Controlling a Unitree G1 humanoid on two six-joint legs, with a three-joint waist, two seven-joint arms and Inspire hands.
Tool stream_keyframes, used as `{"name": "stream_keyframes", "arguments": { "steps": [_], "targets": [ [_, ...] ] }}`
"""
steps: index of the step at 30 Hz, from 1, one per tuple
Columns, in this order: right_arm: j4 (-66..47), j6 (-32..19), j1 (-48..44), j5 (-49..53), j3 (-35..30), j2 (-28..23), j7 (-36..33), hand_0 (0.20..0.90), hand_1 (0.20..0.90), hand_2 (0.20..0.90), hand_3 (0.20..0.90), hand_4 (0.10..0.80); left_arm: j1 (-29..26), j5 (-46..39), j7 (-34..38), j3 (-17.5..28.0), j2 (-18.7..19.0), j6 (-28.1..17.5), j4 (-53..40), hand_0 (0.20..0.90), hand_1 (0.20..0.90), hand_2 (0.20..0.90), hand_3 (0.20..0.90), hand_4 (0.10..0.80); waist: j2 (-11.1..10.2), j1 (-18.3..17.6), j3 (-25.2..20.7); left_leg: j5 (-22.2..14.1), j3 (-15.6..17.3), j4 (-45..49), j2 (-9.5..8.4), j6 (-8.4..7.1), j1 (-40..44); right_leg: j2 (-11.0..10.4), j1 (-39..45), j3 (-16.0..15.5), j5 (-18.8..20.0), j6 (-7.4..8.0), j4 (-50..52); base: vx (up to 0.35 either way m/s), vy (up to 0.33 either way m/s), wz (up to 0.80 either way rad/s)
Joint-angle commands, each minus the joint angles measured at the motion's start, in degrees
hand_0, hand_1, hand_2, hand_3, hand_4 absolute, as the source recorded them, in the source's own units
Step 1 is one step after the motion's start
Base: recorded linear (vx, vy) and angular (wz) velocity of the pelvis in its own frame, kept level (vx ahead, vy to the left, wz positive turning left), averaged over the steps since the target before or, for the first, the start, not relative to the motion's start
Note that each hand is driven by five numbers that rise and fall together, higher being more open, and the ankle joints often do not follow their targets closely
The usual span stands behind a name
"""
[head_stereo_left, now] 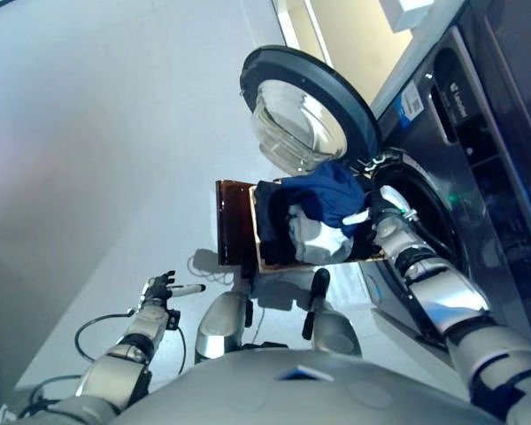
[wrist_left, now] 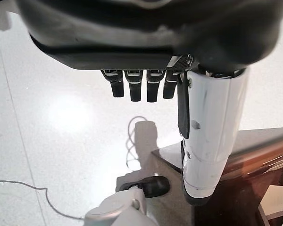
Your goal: Pick up the clothes and place them into the washing machine
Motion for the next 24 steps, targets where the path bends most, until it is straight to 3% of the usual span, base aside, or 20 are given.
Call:
{"name": "stream_keyframes", "arguments": {
  "steps": [1, 9, 16, 24],
  "targets": [
    [1.4, -0.5, -6.0, -1.5, 1.9, -3.0, -3.3, 0.2, 0.2, 0.2, 0.2, 0.3, -3.3, -0.7, 2.2, -1.8, 2.2, -1.3, 2.1, 0.9, 0.9, 0.9, 0.9, 0.8, -1.9, 1.5, -0.6, -1.2, 0.2, -0.4, -1.3, -4.08, 1.0, -3.9, 0.2, 2.5, -0.5, 3.2, 0.4, 0.032, -0.003, 0.0],
    [-2.6, -1.5, -3.3, -0.5, 1.6, -0.8, -3.2, 0.2, 0.2, 0.2, 0.2, 0.3, -3.2, 0.9, 2.1, -1.8, 1.8, -0.6, 2.8, 0.9, 0.9, 0.9, 0.9, 0.8, -3.4, 0.9, -1.8, -2.5, 0.2, -0.4, -0.79, -4.02, 3.6, -3.6, 3.2, 2.4, -1.6, 3.21, 0.1, 0.046, -0.016, 0.0],
    [-13.9, -3.2, 2.6, 1.4, -0.1, 1.0, -2.4, 0.2, 0.2, 0.2, 0.2, 0.3, -1.6, 3.7, 0.8, -0.6, 2.2, 0.5, 2.8, 0.9, 0.9, 0.9, 0.9, 0.8, -6.9, -0.1, -4.2, -4.2, 1.0, -0.4, 0.11, -3.88, 7.4, -3.1, 6.7, 2.5, -2.5, 3.18, -0.1, 0.048, -0.025, -0.02],
    [-26.4, -4.9, 7.1, 3.6, -3.9, -0.4, -0.6, 0.2, 0.2, 0.2, 0.2, 0.3, 0.5, 6.2, -0.5, 2.4, 3.5, 1.3, 3.3, 0.9, 0.9, 0.9, 0.9, 0.8, -9.7, -1.0, -6.5, -5.3, 2.5, -0.4, 1.37, -3.77, 11.0, -2.0, 8.9, 3.7, -2.7, 3.15, 0.2, 0.017, -0.008, -0.13]
  ]
}}
